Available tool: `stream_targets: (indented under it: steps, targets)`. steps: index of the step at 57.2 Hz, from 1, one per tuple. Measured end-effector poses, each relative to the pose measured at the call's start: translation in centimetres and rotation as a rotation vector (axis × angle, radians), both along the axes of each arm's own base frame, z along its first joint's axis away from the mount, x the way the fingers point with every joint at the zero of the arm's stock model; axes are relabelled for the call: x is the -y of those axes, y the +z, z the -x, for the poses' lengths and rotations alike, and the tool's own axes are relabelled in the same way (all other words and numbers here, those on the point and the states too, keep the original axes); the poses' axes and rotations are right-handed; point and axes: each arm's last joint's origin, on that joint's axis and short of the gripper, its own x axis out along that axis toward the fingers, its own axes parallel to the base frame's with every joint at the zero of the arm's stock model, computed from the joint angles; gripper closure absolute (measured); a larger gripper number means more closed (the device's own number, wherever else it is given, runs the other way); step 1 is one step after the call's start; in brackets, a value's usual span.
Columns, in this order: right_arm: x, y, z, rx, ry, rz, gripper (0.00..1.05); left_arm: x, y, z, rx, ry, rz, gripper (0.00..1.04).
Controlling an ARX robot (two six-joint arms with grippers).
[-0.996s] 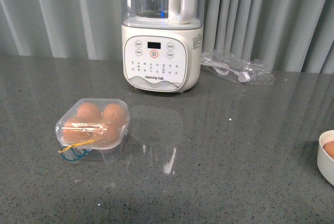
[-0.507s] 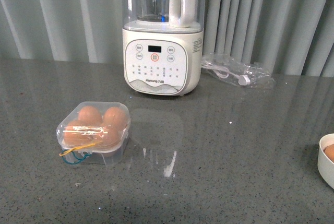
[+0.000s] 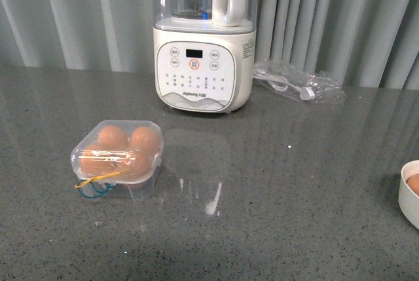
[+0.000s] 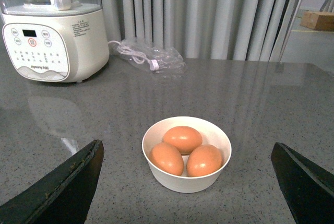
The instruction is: Put egg into box
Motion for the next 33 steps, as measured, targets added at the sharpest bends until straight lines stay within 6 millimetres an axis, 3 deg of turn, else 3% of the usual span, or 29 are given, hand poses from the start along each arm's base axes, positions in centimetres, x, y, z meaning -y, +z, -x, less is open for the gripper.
stream_targets:
  steps: [33]
  targets:
    - [0.00, 0.00, 0.00, 0.000, 0.000, 0.000, 0.07, 0.00, 0.00, 0.00, 0.000, 0.000, 0.000, 0.07]
